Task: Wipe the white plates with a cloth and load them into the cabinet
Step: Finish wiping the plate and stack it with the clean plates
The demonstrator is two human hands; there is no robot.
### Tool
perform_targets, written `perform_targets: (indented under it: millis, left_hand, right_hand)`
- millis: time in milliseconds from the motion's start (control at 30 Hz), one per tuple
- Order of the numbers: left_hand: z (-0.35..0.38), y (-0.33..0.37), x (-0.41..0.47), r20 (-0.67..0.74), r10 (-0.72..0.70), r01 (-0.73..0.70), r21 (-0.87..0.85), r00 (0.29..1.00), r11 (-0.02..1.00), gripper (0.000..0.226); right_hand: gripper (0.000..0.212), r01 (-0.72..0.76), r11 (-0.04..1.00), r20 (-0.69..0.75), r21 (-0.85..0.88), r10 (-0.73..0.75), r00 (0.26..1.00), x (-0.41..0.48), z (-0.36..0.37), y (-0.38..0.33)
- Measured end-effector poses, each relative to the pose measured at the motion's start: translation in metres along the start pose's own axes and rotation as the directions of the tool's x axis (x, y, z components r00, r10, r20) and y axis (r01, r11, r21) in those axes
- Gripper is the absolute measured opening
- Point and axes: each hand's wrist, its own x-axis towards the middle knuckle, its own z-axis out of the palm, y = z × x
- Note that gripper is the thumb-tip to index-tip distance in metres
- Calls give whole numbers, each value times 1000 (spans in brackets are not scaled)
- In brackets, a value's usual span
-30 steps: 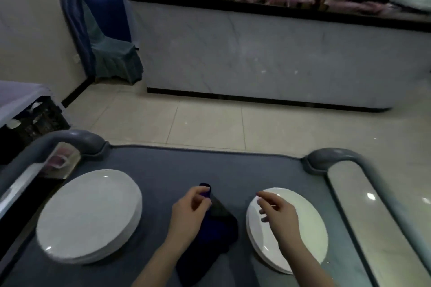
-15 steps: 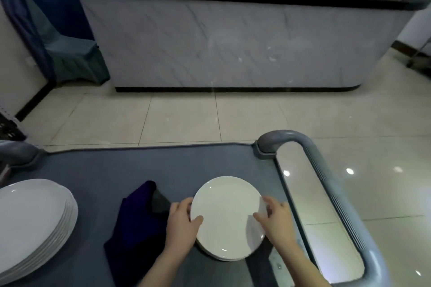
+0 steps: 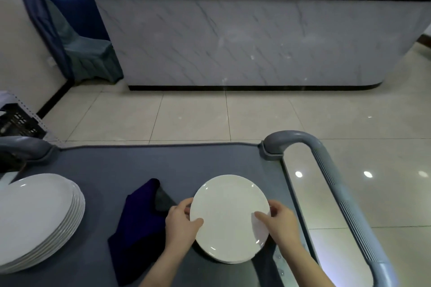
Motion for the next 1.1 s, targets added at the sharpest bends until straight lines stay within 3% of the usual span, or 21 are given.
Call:
perform_targets:
  millis: [233,400,533,633,733,833,933,1100]
  left_hand:
    - [-29,2,4,17,11,-7,-227,1000,974,42]
    - [-58,0,13,57,44,-24,-320,997,947,29]
    - [-85,-15,33,-42,101,-107,-174,994,979,28]
    - [-101,-33,57,-152,188,-175,98,970,980,34]
    - [-113,-50,82,-101,278,-219,389,955,895,50]
    - [-118,-62,103,-31,229,-179,526,973,832,66]
    - [-121,-67,116,13,166,-153,465,986,872,56]
    - [-127,-65,115,29,239,-238,255,971,937,21]
  right_hand:
    - [30,5,924,67,382,-33,997,-3,24,-13]
    - [22,-18,855,-34,519,41,999,-3,50,-21]
    - [25,-20,857,-71,514,66,995,-2,57,-31]
    - [26,-34,875,-50,483,67,997,-2,65,-36]
    - [24,-43,880,-50,474,75,996,-2,74,-41]
    - [23,-56,872,-29,487,80,996,-3,84,-47]
    - [23,-74,874,-10,481,90,996,0,93,-52]
    - [24,-81,882,3,465,90,996,2,104,-59]
